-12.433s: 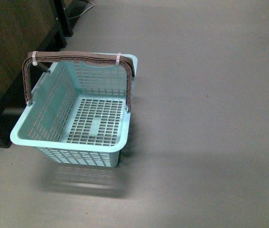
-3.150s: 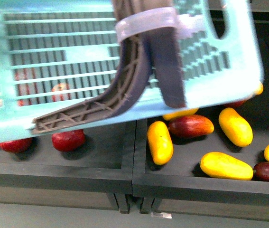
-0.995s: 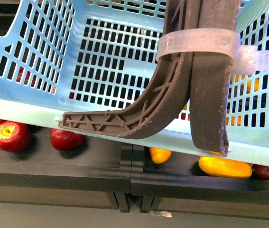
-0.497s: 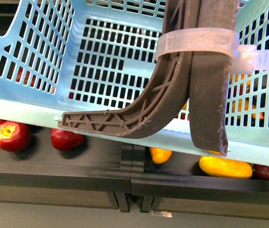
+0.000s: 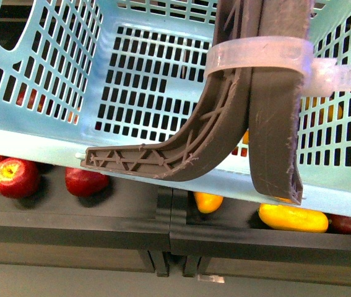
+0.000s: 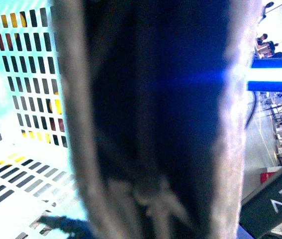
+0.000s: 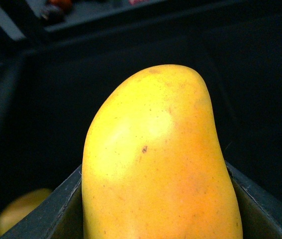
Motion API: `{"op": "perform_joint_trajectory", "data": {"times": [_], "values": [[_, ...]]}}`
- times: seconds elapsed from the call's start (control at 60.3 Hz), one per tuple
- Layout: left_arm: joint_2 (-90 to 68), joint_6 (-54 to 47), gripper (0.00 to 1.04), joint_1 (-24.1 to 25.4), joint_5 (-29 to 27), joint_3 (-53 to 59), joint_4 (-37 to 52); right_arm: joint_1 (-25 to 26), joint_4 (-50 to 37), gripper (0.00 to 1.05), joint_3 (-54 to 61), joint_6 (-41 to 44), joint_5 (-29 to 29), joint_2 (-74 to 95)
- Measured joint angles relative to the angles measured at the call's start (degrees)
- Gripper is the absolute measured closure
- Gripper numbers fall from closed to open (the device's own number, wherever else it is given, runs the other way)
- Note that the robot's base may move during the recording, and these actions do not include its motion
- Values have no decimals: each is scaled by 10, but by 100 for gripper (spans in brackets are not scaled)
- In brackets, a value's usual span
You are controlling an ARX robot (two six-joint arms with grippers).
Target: Pick mango and avocado into basket
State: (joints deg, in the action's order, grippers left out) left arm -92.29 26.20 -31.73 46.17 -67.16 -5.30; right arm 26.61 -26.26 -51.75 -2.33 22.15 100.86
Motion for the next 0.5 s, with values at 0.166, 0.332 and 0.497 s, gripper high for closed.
{"op": "perform_joint_trajectory", "data": {"times": [0.166,0.332,0.497], "values": [[0,0,94,0,0,0,0,-27,71,39,73,-115,61,-192],[0,0,94,0,0,0,0,-113,129,39,128,-195,60,-339],[0,0,94,0,-1,0,0,-257,145,40,160,-223,-29,-393]]}}
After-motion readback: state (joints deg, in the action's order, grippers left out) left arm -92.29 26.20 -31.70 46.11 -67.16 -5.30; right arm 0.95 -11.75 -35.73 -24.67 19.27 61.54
